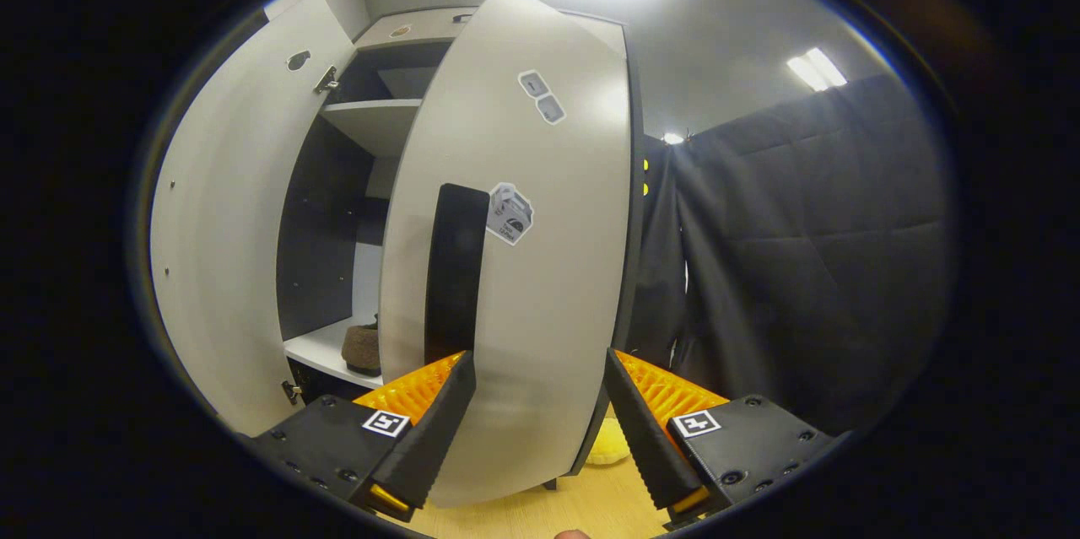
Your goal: Grab one shoe with the right hand and put it into the shoe cabinet, grab the other shoe with the left hand and put it into the shoe cabinet; then close the right door with the right hand and the left door with the left hand.
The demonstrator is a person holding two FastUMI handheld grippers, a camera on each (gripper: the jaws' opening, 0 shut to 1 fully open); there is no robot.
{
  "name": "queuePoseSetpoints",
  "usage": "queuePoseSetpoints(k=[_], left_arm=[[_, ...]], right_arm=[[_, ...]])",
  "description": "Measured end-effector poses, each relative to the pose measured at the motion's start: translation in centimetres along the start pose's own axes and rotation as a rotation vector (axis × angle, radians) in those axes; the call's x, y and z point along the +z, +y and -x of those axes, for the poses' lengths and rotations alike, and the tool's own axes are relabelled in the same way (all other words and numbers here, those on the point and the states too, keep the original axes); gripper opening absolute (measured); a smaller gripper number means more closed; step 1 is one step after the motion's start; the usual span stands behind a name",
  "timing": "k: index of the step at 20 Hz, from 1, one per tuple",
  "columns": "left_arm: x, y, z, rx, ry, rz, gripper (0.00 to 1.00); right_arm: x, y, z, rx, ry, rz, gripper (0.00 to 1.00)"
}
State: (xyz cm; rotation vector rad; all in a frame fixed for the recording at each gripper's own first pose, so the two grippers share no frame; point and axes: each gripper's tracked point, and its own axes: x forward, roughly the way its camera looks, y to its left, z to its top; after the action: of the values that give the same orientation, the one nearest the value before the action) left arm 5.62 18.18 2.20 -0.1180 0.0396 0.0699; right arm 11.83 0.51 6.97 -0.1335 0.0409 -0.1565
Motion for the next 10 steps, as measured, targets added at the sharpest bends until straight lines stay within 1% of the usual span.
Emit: queuePoseSetpoints(k=[1, 2, 3, 4, 5, 7, 8, 10], left_arm=[[0.3, 0.2, -0.6, -0.001, -0.002, 0.001, 0.92], [0.7, 0.3, -1.2, -0.007, -0.006, 0.004, 0.96], [1.4, 0.2, -1.9, -0.016, -0.015, 0.004, 0.96], [2.1, 0.1, -2.7, -0.022, -0.030, -0.003, 0.92], [2.5, -0.2, -3.2, -0.024, -0.044, -0.013, 0.92], [3.6, -0.2, -4.5, -0.016, -0.066, -0.019, 0.93], [4.3, -0.2, -5.0, -0.008, -0.077, -0.014, 0.96], [5.0, -0.8, -5.7, 0.000, -0.089, -0.007, 0.96]], right_arm=[[-0.3, -0.2, 0.4, -0.004, 0.005, -0.008, 0.96], [-0.4, -0.5, 0.9, -0.008, 0.009, -0.015, 0.96], [-0.6, -0.7, 1.4, -0.012, 0.011, -0.021, 0.97], [-0.9, -1.0, 2.0, -0.018, 0.011, -0.026, 0.97], [-1.3, -1.2, 2.6, -0.017, 0.014, -0.031, 0.97], [-2.0, -1.7, 3.7, -0.011, 0.019, -0.028, 0.97], [-2.5, -2.2, 4.0, -0.013, 0.023, -0.020, 0.96], [-3.2, -3.7, 4.3, -0.025, 0.031, 0.003, 0.97]])
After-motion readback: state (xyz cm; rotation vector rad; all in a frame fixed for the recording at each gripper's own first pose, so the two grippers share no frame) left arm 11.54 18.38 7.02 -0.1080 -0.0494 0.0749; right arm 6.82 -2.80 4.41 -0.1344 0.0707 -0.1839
